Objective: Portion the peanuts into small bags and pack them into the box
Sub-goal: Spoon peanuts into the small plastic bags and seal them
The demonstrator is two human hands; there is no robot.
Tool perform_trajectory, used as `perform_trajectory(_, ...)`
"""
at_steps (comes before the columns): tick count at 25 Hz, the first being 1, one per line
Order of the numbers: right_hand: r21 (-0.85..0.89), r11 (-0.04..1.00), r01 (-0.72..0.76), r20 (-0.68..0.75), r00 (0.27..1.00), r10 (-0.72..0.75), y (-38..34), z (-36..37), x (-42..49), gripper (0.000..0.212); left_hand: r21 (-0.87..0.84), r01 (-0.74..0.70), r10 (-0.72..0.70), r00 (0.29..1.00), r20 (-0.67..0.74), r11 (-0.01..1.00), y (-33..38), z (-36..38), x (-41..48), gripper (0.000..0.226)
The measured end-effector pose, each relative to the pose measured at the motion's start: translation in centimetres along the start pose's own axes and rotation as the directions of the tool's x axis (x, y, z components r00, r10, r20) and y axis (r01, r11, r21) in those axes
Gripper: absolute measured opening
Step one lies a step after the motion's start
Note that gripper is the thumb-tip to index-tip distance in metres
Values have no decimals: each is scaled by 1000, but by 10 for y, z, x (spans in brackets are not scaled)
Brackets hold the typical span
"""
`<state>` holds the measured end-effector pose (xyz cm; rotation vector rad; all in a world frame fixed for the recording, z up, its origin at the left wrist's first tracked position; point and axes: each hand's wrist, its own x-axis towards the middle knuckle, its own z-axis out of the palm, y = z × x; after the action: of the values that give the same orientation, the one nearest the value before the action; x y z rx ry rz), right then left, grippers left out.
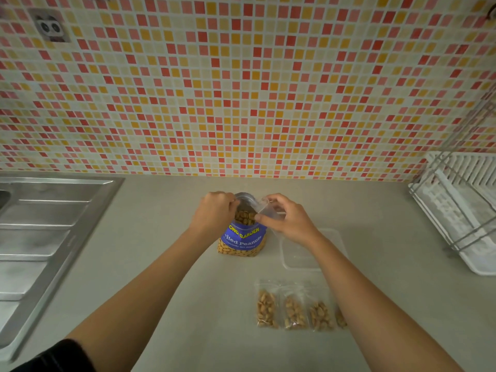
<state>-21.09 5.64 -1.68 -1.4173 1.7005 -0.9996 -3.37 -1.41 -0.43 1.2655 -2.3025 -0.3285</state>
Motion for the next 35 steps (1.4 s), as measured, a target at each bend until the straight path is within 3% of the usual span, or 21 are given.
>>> perform_trajectory(3, -38, 999, -2, -1, 1000, 2, 1, 2, 0, 49, -99, 188, -194, 980, -53, 977, -5, 8, 3, 33)
perform_trajectory(5, -24, 999, -23, -15, 1000, 23, 4, 4, 0, 48, -152, 237, -255, 961, -110, 960, -9, 5, 6, 32)
perform_trajectory(7, 4, 1000, -21, -28, 999, 21, 5, 5, 1, 47, -95, 94, -107, 984, -143, 991, -7, -2, 8, 29)
perform_trajectory(9, 20, 1000, -11, -46, 999, 12, 6, 6, 3, 48, -17, -162, 158, 977, -140, 987, -4, -7, 7, 22)
perform_trajectory(11, 23, 1000, -9, -55, 998, 10, 8, 7, 3, 47, 101, -395, 401, 915, -51, 913, -9, -4, 4, 13)
perform_trajectory(13, 19, 1000, -19, -49, 999, 20, 9, 6, 3, 46, 141, -481, 486, 874, -3, 866, -18, 10, 0, 6)
perform_trajectory(14, 18, 999, -28, -43, 999, 29, 9, 6, 2, 46, 78, -401, 403, 915, -19, 913, -19, 14, -3, 10)
perform_trajectory(16, 23, 999, -48, -34, 998, 49, 10, 5, 1, 45, -155, -5, -11, 995, -103, 988, -20, 17, -2, 23)
perform_trajectory(18, 34, 998, -60, -33, 998, 61, 11, 4, 0, 46, -332, 325, -380, 918, -113, 886, -22, 15, 1, 27)
perform_trajectory(19, 42, 997, -61, -35, 997, 62, 12, 4, 0, 46, -388, 392, -460, 883, -96, 834, -24, 13, 2, 28)
perform_trajectory(21, 55, 996, -66, -44, 997, 68, 12, 4, -1, 45, -448, 423, -498, 865, -60, 788, -22, 7, 3, 27)
perform_trajectory(27, 70, 995, -76, -50, 996, 79, 11, 6, 0, 45, -463, 365, -420, 908, -18, 808, -11, 7, -5, 25)
perform_trajectory(32, 85, 992, -90, -52, 994, 95, 11, 5, 0, 46, -572, 488, -565, 824, 52, 659, -16, 11, -1, 26)
perform_trajectory(35, 110, 987, -113, -54, 991, 120, 11, 6, 1, 48, -656, 574, -659, 737, 153, 490, -24, 13, 5, 26)
